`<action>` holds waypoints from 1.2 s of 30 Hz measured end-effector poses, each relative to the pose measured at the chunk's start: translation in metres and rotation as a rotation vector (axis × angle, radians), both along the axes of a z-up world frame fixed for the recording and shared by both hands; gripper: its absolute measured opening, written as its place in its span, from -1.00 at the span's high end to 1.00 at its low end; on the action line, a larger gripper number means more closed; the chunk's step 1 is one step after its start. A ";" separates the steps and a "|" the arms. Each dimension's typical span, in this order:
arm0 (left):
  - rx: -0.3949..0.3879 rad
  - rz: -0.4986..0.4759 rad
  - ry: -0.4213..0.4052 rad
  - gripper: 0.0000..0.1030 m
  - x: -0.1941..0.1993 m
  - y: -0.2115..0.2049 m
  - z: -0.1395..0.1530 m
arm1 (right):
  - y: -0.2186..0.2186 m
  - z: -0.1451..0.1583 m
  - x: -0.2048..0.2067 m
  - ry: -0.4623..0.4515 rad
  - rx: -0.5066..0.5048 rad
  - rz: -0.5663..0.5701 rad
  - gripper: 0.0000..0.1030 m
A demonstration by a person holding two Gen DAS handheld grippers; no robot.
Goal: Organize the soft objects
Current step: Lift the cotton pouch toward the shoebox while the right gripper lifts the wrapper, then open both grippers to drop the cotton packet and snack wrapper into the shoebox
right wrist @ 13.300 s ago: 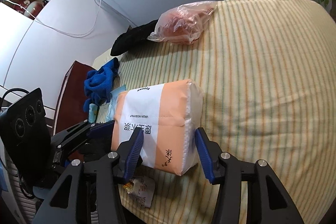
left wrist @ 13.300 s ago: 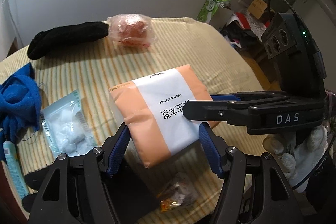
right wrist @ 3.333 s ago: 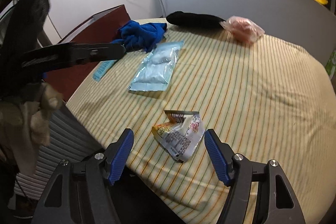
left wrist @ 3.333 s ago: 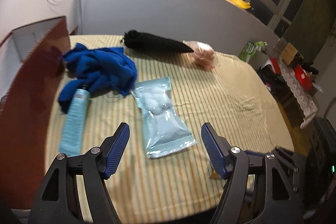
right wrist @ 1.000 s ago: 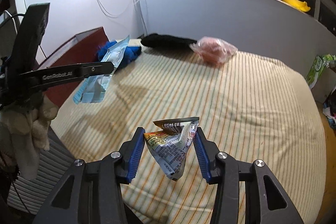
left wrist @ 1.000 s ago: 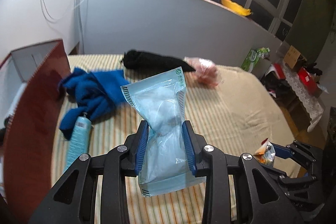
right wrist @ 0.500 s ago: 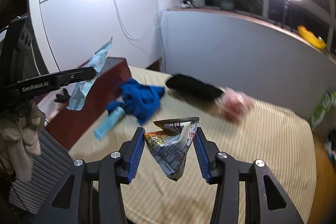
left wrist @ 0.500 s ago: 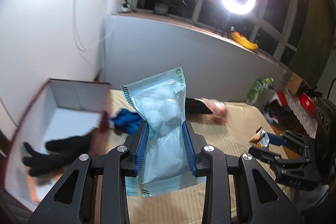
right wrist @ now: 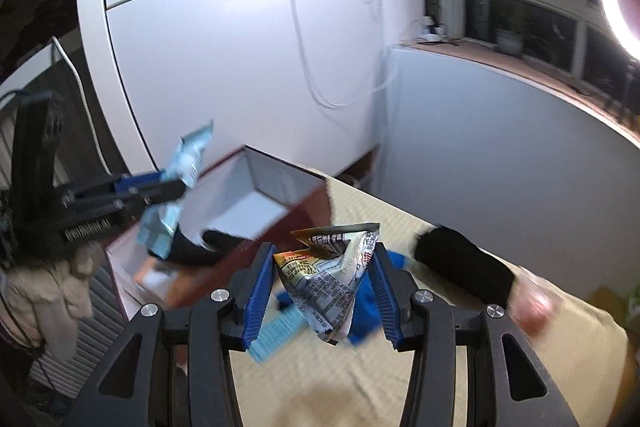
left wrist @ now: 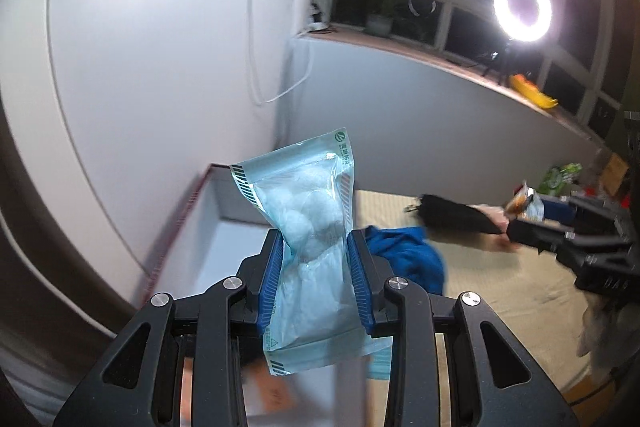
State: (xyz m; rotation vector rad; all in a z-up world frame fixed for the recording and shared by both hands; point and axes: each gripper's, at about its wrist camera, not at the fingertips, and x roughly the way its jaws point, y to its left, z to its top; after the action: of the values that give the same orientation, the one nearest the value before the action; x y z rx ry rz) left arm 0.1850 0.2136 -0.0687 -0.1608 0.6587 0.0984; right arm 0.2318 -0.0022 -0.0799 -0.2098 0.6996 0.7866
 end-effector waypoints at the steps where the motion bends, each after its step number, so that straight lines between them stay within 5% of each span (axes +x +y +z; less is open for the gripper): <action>1: 0.003 0.006 0.006 0.39 0.001 0.003 -0.002 | 0.014 0.000 0.006 0.012 0.005 0.017 0.16; 15: 0.021 0.037 0.080 0.39 0.024 0.023 -0.030 | 0.126 -0.044 0.061 0.158 -0.008 0.105 0.16; 24: 0.033 0.071 0.094 0.26 0.025 0.033 -0.034 | 0.145 -0.049 0.077 0.189 0.003 0.103 0.11; 29: 0.032 0.100 0.097 -0.10 0.023 0.038 -0.033 | 0.147 -0.043 0.075 0.157 -0.003 0.093 -0.32; 36: 0.022 0.102 0.088 -0.12 0.016 0.038 -0.031 | 0.136 -0.035 0.073 0.142 0.014 0.079 -0.34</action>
State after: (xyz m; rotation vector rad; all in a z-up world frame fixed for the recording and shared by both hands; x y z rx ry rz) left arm 0.2015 0.2512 -0.0999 -0.1692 0.7370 0.2120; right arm 0.3050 0.1338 -0.1150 -0.1704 0.8235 0.8884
